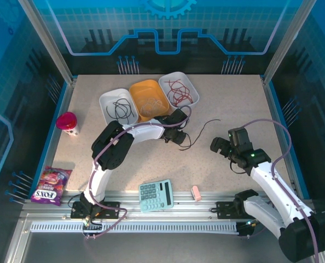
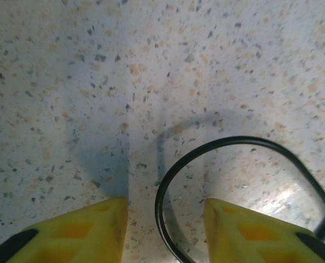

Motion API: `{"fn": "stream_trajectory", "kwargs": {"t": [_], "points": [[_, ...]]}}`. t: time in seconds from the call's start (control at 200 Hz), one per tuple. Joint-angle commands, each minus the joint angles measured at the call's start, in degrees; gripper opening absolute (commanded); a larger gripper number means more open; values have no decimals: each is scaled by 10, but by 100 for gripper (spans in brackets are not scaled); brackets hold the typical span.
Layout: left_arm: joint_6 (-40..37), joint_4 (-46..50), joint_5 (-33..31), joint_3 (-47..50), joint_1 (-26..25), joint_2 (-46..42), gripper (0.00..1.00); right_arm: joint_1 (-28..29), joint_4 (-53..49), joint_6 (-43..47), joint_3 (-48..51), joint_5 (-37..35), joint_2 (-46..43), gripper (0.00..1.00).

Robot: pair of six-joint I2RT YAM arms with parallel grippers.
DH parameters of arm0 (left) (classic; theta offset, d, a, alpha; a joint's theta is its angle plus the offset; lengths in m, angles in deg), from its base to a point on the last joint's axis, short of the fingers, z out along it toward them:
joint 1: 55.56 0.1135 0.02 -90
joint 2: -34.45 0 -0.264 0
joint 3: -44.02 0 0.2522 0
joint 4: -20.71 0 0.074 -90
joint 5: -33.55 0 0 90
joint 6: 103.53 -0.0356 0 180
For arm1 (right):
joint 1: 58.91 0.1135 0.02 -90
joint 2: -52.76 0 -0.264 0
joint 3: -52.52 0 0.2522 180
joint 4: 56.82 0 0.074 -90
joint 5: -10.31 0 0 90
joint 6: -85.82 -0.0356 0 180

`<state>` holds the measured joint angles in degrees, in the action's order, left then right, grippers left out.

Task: Untangle the cables

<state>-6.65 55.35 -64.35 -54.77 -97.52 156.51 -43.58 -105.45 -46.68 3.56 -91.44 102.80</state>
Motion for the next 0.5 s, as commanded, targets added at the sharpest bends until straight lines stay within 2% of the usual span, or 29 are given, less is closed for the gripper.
{"fn": "stream_trajectory", "kwargs": {"t": [0.0, 0.16, 0.375, 0.495], "points": [[-12, 26, 0, -21, 1, 14, 40, -7, 4, -11, 6, 3, 0, 100], [-15, 31, 4, -32, 1, 29, 33, -7, 5, -10, 7, 4, 0, 100], [-9, 35, 20, -50, 0, 50, 29, -7, 9, -11, 9, 7, 2, 100], [-6, 37, 20, -65, -3, 63, 22, -7, 11, -12, 8, 9, 4, 100]]}}
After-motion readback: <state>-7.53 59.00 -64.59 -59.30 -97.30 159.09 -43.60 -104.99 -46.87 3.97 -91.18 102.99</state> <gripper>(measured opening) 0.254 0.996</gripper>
